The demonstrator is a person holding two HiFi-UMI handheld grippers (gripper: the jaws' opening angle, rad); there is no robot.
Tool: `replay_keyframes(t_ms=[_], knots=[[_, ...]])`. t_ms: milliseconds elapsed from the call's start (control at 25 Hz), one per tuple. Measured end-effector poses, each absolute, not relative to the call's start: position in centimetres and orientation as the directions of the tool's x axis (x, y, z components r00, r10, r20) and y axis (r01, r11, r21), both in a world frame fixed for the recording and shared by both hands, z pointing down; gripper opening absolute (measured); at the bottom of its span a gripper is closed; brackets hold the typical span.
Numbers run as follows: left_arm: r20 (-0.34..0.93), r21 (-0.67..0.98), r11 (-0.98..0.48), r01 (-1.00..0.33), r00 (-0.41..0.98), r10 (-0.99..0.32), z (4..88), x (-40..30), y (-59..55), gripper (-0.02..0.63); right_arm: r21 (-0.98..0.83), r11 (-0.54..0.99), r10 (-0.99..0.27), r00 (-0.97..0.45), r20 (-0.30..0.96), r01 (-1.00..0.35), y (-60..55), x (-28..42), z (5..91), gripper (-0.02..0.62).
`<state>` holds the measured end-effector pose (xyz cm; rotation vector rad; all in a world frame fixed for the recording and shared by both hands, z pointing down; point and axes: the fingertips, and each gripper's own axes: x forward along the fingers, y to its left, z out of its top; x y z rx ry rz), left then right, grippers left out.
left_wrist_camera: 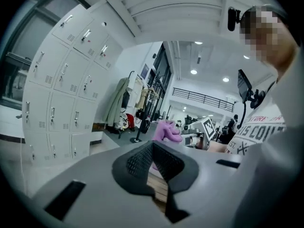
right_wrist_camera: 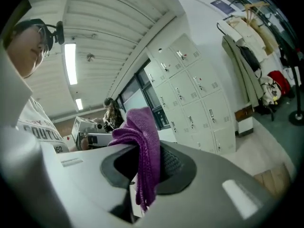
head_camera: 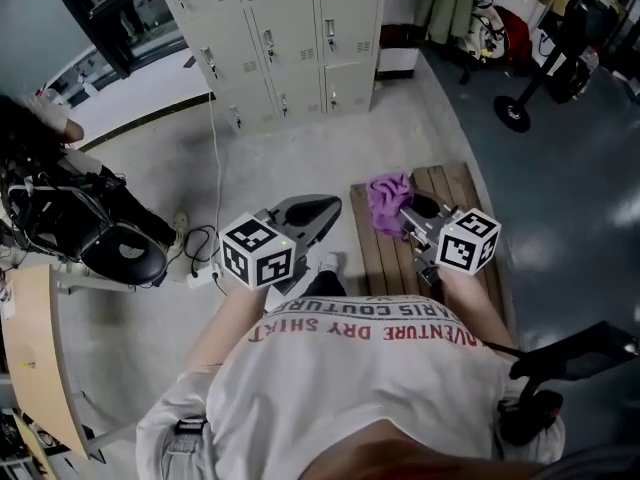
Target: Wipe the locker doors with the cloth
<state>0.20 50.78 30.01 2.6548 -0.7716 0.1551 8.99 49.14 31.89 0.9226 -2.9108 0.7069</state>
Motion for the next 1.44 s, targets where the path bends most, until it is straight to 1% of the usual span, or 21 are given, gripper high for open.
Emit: replay_keyframes(t_ms=[120, 280, 560, 760, 1200, 1440], knots=[[0.192, 0.279, -0.79, -0.546, 0.838, -0.511, 27.7, 0.3, 54.0, -0.002, -0.361, 0.763, -0.529, -0.839, 0.129, -0.537, 52.8, 8.5, 29.2, 0.051], [0.185, 0.231, -0.792, -0.565, 0.825, -0.535, 26.0, -0.1, 56.3, -0.001, -0.386, 0.776, -0.508, -0.857, 0.086, -0.498, 55.2, 7.4, 27.2, 0.052], [0.157, 0.221, -0.772, -0.596, 0.803, -0.575, 24.0, -1.1, 57.8, -0.002, -0.346, 0.813, -0.48, -0.875, 0.057, -0.468, 56.6, 6.1, 24.4, 0.051], [0.143, 0.201, -0.767, -0.609, 0.793, -0.593, 23.5, -2.2, 58.5, 0.0, -0.324, 0.831, -0.458, -0.887, 0.061, -0.451, 57.1, 4.8, 24.4, 0.052], [0.115, 0.178, -0.769, -0.614, 0.789, -0.603, 20.9, -1.8, 59.4, -0.001, -0.315, 0.836, -0.453, -0.889, 0.067, -0.449, 57.9, 5.0, 22.8, 0.051], [0.12, 0.179, -0.773, -0.609, 0.793, -0.597, 20.7, -1.6, 59.7, -0.001, -0.31, 0.838, -0.452, -0.89, 0.064, -0.449, 58.1, 5.1, 22.2, 0.051]])
